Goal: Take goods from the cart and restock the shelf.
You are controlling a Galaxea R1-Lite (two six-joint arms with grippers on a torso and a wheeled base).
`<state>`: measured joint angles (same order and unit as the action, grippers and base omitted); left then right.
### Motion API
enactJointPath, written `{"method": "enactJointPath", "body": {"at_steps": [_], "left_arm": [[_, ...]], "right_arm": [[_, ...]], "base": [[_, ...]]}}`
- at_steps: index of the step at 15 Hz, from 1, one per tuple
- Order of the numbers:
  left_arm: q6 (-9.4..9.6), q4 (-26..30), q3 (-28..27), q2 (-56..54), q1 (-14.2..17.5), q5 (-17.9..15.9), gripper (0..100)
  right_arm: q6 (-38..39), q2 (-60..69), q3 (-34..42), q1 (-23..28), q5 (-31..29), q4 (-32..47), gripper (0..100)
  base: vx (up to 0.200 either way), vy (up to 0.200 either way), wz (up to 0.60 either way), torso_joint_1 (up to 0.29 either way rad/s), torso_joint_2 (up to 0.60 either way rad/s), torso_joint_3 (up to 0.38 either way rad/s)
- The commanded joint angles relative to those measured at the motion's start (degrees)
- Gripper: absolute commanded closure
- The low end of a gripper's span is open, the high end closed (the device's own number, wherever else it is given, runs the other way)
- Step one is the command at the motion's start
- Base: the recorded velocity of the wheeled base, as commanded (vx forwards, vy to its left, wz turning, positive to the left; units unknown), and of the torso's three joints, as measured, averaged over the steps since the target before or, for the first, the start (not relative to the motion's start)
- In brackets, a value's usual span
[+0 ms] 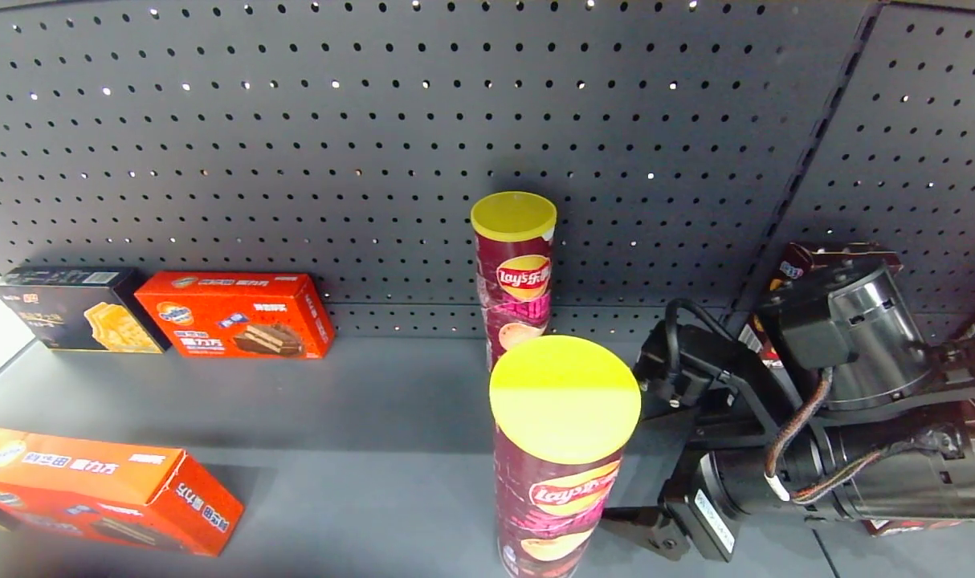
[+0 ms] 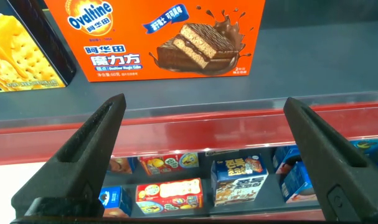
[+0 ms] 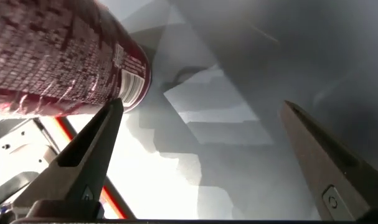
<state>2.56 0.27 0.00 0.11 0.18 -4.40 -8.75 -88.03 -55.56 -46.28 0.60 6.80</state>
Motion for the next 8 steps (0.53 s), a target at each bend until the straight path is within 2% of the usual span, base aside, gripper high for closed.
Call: {"method": "enactJointPath", "body": {"at_steps": [1, 8], "left_arm": [[-0.01, 0.00, 0.00, -0.02, -0.01, 0.01, 0], [-0.01, 0.00, 0.00, -0.02, -0.01, 0.01, 0]], "right_arm": [[0.05, 0.40, 0.11, -0.57, 0.02, -0.03, 0], [0.05, 3.21, 3.27, -0.31, 0.02, -0.03, 0]], "base": [[0.000, 0.000, 0.00, 0.000, 0.00, 0.000], [0.000, 0.000, 0.00, 0.000, 0.00, 0.000]]}}
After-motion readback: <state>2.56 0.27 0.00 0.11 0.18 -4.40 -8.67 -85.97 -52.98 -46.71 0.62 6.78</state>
